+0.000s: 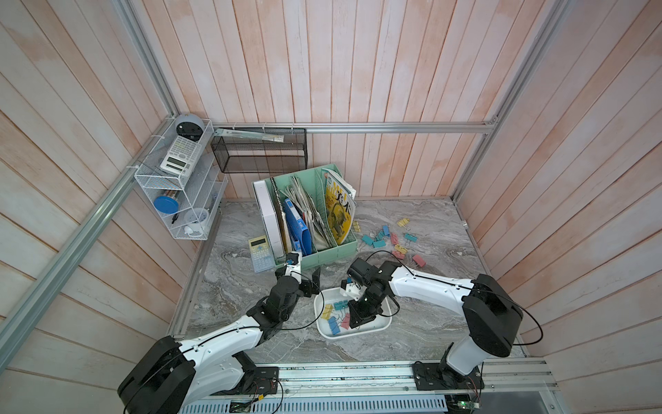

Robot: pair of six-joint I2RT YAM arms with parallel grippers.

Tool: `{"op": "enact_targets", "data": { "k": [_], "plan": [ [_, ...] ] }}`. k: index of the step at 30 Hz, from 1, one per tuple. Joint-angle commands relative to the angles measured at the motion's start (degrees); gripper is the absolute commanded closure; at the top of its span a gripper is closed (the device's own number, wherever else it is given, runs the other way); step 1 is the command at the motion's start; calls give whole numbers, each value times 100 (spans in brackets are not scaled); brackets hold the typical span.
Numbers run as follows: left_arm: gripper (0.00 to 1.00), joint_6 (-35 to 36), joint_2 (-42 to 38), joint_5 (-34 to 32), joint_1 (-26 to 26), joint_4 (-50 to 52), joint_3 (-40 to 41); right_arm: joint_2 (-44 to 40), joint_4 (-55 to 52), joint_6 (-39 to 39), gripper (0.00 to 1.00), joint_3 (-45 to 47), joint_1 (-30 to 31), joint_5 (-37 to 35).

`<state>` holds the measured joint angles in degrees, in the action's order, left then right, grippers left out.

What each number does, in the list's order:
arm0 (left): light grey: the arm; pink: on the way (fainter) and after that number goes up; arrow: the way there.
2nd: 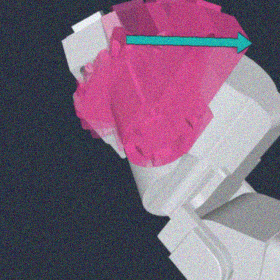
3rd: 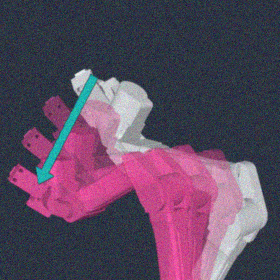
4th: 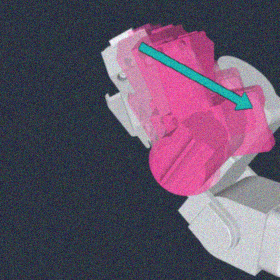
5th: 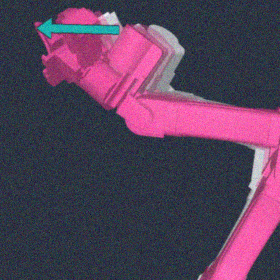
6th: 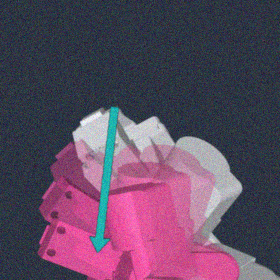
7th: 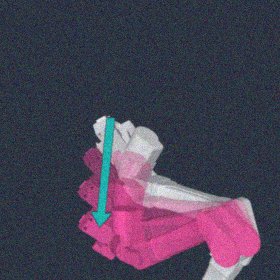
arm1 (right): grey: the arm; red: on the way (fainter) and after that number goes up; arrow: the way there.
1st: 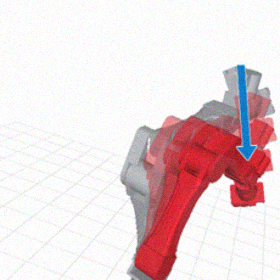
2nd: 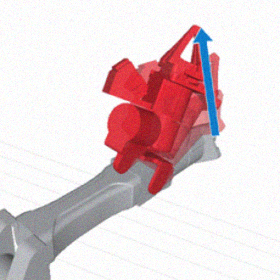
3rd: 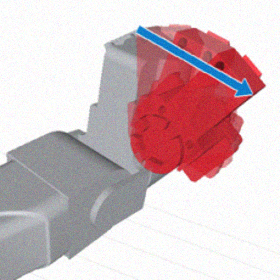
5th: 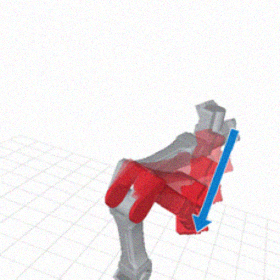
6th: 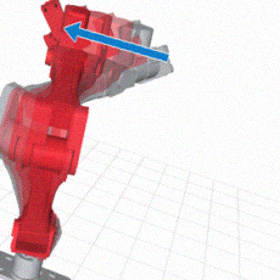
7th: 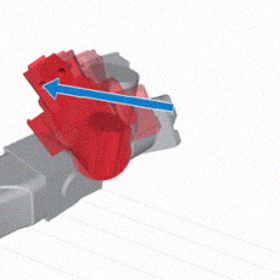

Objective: Put the binder clips in the storage box
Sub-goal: Place the binder clip in the storage box, then pick up the binder clip at the center of the board.

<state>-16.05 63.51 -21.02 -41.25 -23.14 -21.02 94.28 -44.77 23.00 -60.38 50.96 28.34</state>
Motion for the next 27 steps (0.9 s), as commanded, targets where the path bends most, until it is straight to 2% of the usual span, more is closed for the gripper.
{"op": "enact_targets", "data": {
  "k": [1, 6, 9, 12, 14, 16, 18, 20, 22, 27],
  "plan": [
    [0, 50, 37, -25, -14, -25, -157, -300, -65, -14, 75, -90, -37, -491],
    [0, 30, 22, -34, -14, -38, -153, -1123, 107, 150, 67, 44, -403, -1074],
    [0, 7, 37, -19, -23, -66, -144, -1952, 730, 710, 64, 386, -1046, -1821],
    [0, 18, 72, -25, -30, -87, -140, -2840, 1630, 2408, 63, 1240, -1872, -3342],
    [0, 20, 98, -34, -35, -86, -153, -3425, 2717, 3283, 63, 2065, -2465, -3855],
    [0, 40, 119, -34, -44, -108, -159, -3654, 3470, 3949, 61, 2549, -2916, -4096],
    [0, 41, 144, -40, -43, -103, -166, -3463, 3536, 4219, 59, 2494, -3279, -4082],
    [0, 42, 158, -31, -40, -95, -175, -2982, 3533, 4273, 52, 2204, -3500, -3864],
    [0, 36, 165, -10, -39, -95, -186, -2461, 3815, 4310, 43, 2029, -3659, -3341],
    [0, 39, 190, 1, -56, -95, -201, -1118, 4886, 4945, 39, 1911, -4041, -2264]
  ]
}}
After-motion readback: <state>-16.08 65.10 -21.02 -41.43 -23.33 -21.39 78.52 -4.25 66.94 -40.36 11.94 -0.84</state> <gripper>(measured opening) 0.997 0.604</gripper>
